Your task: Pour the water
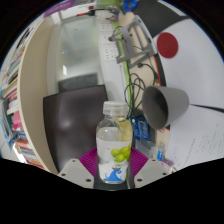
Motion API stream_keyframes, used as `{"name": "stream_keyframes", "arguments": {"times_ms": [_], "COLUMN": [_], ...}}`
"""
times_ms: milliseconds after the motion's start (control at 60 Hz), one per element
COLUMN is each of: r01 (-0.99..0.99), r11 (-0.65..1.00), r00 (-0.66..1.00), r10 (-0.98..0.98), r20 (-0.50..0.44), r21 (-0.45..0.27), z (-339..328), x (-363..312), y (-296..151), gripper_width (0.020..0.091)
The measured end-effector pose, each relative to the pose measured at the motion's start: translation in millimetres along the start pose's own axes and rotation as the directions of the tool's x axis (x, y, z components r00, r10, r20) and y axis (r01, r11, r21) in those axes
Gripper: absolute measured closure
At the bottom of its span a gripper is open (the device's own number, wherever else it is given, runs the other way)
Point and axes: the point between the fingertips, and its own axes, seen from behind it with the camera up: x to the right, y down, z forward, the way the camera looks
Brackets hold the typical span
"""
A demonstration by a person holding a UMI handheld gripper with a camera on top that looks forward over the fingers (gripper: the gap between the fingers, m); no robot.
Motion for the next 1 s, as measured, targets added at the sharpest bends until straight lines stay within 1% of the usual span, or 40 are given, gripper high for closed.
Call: {"name": "stream_keyframes", "arguments": {"times_ms": [50,83,100,200,250,283,383,400,417,433,483,550,650,717,767,850,883,1000], "r01": [0.155,0.254,0.304,0.583,0.711,0.788,0.949,0.965,0.979,0.986,0.998,0.997,0.996,0.994,0.992,0.995,0.994,0.991], "r11": [0.988,0.967,0.952,0.810,0.701,0.614,0.315,0.264,0.205,0.168,0.047,-0.069,-0.088,-0.096,-0.113,-0.102,-0.111,-0.133], "r00": [0.988,0.967,0.952,0.812,0.704,0.616,0.310,0.257,0.203,0.159,0.030,-0.080,-0.072,-0.069,-0.085,-0.091,-0.101,-0.135], "r10": [-0.155,-0.254,-0.304,-0.582,-0.707,-0.780,-0.925,-0.937,-0.948,-0.951,-0.951,-0.936,-0.932,-0.923,-0.914,-0.920,-0.920,-0.921], "r20": [0.003,0.004,-0.015,-0.042,-0.067,-0.111,-0.219,-0.237,-0.244,-0.266,-0.307,-0.342,-0.356,-0.378,-0.396,-0.381,-0.380,-0.365], "r21": [-0.001,0.012,0.012,0.051,0.060,0.056,0.012,0.002,0.017,-0.011,-0.049,-0.045,0.027,0.051,0.048,0.010,0.006,-0.031], "z": [-6,-12,-15,-29,-37,-41,-50,-51,-52,-53,-56,-59,-60,-59,-57,-47,-46,-41], "x": [-15,-25,-32,-69,-82,-89,-96,-96,-87,-91,-86,-82,-71,-56,-46,-16,-7,23], "y": [-4,-11,-13,-42,-56,-68,-104,-111,-121,-126,-146,-169,-199,-223,-240,-257,-264,-274], "gripper_width": [0.0702,0.0703,0.0701,0.0700,0.0700,0.0701,0.0700,0.0700,0.0699,0.0699,0.0696,0.0687,0.0682,0.0676,0.0678,0.0675,0.0676,0.0677]}}
